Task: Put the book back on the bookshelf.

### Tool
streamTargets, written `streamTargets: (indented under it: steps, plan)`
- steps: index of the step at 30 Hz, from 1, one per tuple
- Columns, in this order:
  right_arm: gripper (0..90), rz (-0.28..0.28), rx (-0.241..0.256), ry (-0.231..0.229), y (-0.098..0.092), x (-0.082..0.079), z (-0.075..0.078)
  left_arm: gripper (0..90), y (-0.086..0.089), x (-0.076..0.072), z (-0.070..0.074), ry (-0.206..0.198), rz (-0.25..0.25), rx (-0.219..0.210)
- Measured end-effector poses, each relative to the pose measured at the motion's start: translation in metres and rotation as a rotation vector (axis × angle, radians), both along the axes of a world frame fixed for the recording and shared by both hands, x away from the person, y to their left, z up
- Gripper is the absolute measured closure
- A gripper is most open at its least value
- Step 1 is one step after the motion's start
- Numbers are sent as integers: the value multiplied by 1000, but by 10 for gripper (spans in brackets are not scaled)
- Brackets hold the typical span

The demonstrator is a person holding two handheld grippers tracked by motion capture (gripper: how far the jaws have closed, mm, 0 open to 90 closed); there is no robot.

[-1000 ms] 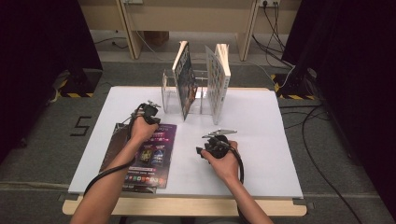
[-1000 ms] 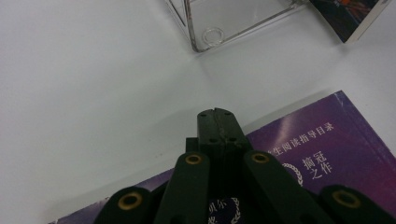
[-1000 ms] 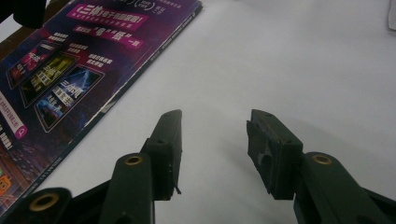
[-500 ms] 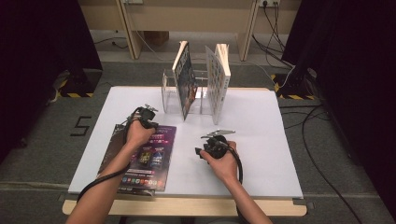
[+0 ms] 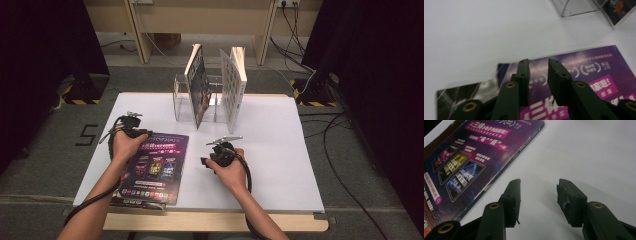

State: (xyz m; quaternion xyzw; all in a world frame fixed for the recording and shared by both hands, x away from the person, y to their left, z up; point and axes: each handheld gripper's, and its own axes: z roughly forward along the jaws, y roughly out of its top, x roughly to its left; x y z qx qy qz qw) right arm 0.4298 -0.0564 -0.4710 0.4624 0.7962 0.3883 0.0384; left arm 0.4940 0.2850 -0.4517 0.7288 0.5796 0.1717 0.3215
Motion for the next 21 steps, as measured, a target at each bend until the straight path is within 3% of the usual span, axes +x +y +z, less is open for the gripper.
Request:
streamTargets:
  steps: [5, 13, 21]
  plan:
    - [535, 16, 12, 26, 15, 4, -1, 588, 23, -9, -7, 50, 59, -52]
    - [532, 49, 21, 60, 45, 12, -3, 581, 38, -17, -20, 123, 65, -127]
    - [530, 65, 20, 83, 64, 25, -8, 569, 37, -22, -25, 124, 67, -156]
